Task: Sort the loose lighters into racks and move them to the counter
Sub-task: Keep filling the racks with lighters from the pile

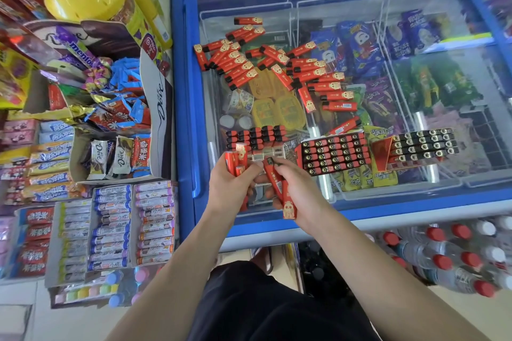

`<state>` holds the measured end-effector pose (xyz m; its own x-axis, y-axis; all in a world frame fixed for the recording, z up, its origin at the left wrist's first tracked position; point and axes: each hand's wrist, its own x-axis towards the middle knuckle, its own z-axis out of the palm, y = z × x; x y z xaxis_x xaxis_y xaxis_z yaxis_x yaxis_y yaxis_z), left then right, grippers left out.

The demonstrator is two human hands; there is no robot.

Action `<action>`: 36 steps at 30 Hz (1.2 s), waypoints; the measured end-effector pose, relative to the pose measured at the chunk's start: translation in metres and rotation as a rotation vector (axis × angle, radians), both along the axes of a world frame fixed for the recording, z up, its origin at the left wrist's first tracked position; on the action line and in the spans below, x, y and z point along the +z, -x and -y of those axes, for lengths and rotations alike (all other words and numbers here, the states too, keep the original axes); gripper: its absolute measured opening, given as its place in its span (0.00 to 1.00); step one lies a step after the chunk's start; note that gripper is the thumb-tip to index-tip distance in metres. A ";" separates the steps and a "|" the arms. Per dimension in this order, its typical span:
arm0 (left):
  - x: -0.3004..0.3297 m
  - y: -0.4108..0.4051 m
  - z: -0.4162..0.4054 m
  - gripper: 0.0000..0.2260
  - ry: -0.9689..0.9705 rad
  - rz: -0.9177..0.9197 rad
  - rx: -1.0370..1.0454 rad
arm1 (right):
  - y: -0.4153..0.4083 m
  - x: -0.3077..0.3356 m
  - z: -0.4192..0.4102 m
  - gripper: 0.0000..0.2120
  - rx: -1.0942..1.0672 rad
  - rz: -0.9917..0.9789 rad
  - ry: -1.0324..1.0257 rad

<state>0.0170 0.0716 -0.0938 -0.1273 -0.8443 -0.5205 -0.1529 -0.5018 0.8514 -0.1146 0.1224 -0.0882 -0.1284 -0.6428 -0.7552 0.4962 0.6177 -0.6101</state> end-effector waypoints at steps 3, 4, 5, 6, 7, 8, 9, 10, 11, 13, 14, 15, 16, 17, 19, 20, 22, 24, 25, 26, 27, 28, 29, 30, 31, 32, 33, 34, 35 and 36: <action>0.000 0.000 -0.001 0.11 -0.007 -0.003 -0.029 | 0.001 0.001 0.000 0.13 -0.021 0.022 0.004; -0.001 -0.001 -0.001 0.12 -0.011 0.006 -0.040 | 0.001 0.002 -0.001 0.13 -0.008 0.017 0.005; -0.001 -0.001 -0.002 0.12 -0.014 0.011 -0.052 | 0.002 0.004 -0.001 0.13 0.002 0.020 0.005; -0.002 -0.002 -0.002 0.11 -0.017 0.012 -0.062 | 0.002 0.005 -0.002 0.13 0.009 0.037 0.003; -0.002 -0.002 -0.002 0.10 -0.020 0.011 -0.071 | 0.003 0.006 -0.003 0.13 0.013 0.068 -0.004; -0.002 -0.003 -0.002 0.09 -0.025 0.010 -0.080 | 0.004 0.008 -0.003 0.13 0.010 0.105 -0.014; -0.002 -0.004 -0.001 0.09 -0.033 0.009 -0.087 | 0.005 0.010 -0.004 0.12 0.006 0.140 -0.025; -0.002 -0.005 -0.001 0.08 -0.043 -0.001 -0.091 | 0.007 0.012 -0.005 0.12 0.010 0.168 -0.039; -0.003 -0.006 0.000 0.07 -0.054 -0.018 -0.092 | 0.009 0.013 -0.007 0.12 0.023 0.187 -0.054; -0.004 -0.008 0.002 0.07 -0.064 -0.046 -0.102 | 0.013 0.014 -0.010 0.12 0.068 0.196 -0.083; -0.004 -0.008 0.003 0.07 -0.060 -0.050 -0.111 | 0.015 0.013 -0.011 0.12 0.088 0.196 -0.093; -0.004 -0.009 0.004 0.07 -0.053 -0.048 -0.120 | 0.017 0.012 -0.012 0.12 0.102 0.200 -0.094; -0.003 -0.009 0.004 0.07 -0.044 -0.042 -0.125 | 0.018 0.010 -0.012 0.11 0.104 0.208 -0.087; -0.003 -0.009 0.004 0.07 -0.034 -0.037 -0.126 | 0.019 0.008 -0.012 0.11 0.097 0.218 -0.071; -0.003 -0.010 0.003 0.09 -0.025 -0.029 -0.115 | 0.020 0.006 -0.012 0.13 0.077 0.219 -0.016; -0.003 -0.009 0.002 0.09 -0.025 -0.033 -0.110 | 0.021 0.003 -0.012 0.13 0.071 0.197 0.009; -0.003 -0.009 -0.001 0.09 -0.025 -0.041 -0.115 | 0.020 -0.001 -0.012 0.13 0.091 0.077 0.027; -0.003 -0.009 -0.004 0.09 -0.015 -0.034 -0.120 | 0.019 0.000 -0.013 0.11 0.158 -0.105 0.025; -0.004 -0.009 -0.004 0.08 -0.007 -0.029 -0.116 | 0.017 0.001 -0.013 0.09 0.191 -0.187 0.029; -0.004 -0.009 -0.005 0.08 -0.001 -0.023 -0.111 | 0.016 0.004 -0.012 0.07 0.217 -0.251 0.043; -0.005 -0.009 -0.004 0.08 0.002 -0.014 -0.110 | 0.016 0.005 -0.012 0.06 0.237 -0.300 0.066; -0.004 -0.010 -0.004 0.08 0.007 -0.002 -0.113 | 0.016 0.007 -0.011 0.05 0.252 -0.341 0.096; -0.005 -0.010 -0.003 0.08 0.012 0.008 -0.117 | 0.016 0.008 -0.010 0.05 0.266 -0.382 0.132; -0.005 -0.011 -0.003 0.08 0.015 0.014 -0.123 | 0.017 0.010 -0.008 0.07 0.286 -0.423 0.167; -0.005 -0.012 -0.002 0.09 0.016 0.018 -0.132 | 0.018 0.010 -0.007 0.09 0.311 -0.460 0.199; -0.005 -0.013 -0.001 0.09 0.015 0.020 -0.142 | 0.020 0.010 -0.007 0.13 0.336 -0.483 0.225; -0.005 -0.014 0.000 0.09 0.014 0.021 -0.149 | 0.021 0.009 -0.007 0.17 0.361 -0.498 0.252; -0.005 -0.014 0.000 0.09 0.011 0.022 -0.153 | 0.022 0.008 -0.007 0.19 0.391 -0.515 0.274; -0.005 -0.015 0.001 0.09 0.008 0.023 -0.151 | 0.023 0.007 -0.006 0.20 0.419 -0.542 0.287; -0.006 -0.015 0.001 0.08 0.006 0.028 -0.141 | 0.023 0.006 -0.005 0.20 0.435 -0.571 0.294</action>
<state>0.0320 0.0710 -0.0993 -0.2309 -0.8222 -0.5203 -0.2452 -0.4683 0.8489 -0.1379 0.1276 -0.0822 -0.1363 -0.8885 -0.4382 -0.1951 0.4577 -0.8674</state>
